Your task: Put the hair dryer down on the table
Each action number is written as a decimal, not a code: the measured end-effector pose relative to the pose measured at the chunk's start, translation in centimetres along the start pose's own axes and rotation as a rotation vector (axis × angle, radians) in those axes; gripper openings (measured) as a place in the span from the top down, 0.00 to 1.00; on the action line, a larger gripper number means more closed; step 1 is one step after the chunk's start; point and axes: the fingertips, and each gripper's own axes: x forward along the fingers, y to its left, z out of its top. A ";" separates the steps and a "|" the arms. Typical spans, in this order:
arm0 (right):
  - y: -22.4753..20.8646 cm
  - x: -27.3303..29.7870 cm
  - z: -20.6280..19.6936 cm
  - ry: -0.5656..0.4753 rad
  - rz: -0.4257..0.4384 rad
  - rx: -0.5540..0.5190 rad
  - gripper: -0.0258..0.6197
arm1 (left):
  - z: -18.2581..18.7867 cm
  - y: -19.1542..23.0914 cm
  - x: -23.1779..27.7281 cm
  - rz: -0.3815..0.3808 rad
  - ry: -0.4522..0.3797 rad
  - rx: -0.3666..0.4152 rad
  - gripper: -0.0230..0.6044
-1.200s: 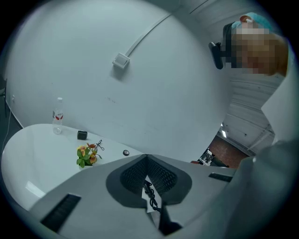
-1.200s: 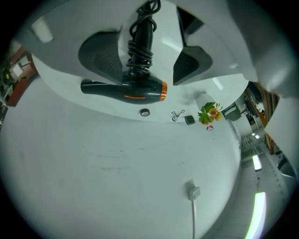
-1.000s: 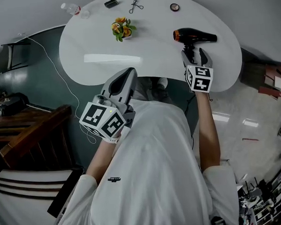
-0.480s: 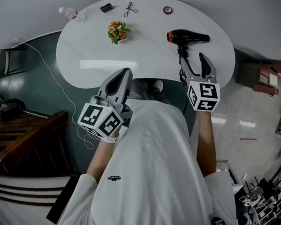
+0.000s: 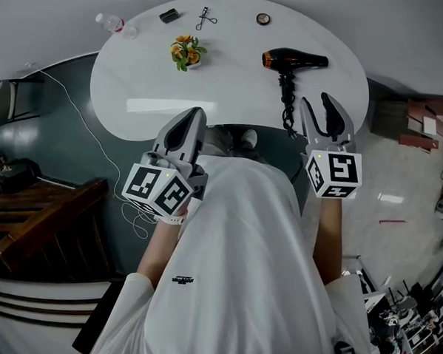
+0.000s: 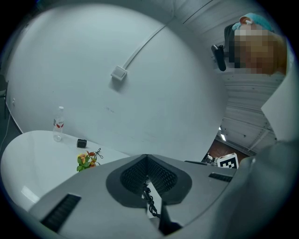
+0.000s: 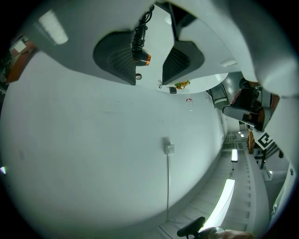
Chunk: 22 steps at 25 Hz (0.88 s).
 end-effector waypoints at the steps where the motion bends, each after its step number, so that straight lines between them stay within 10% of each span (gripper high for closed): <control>1: -0.1 -0.5 0.2 -0.011 -0.006 0.004 0.68 | 0.0 0.0 0.0 0.001 -0.001 0.004 0.96; 7: -1.3 -4.5 4.0 -0.172 -0.095 0.011 0.93 | 0.2 0.1 -0.2 0.008 -0.010 0.033 0.96; 22: -1.7 -7.2 5.1 -0.210 -0.120 0.015 0.94 | -0.1 -1.1 0.1 -0.006 -0.002 0.076 0.96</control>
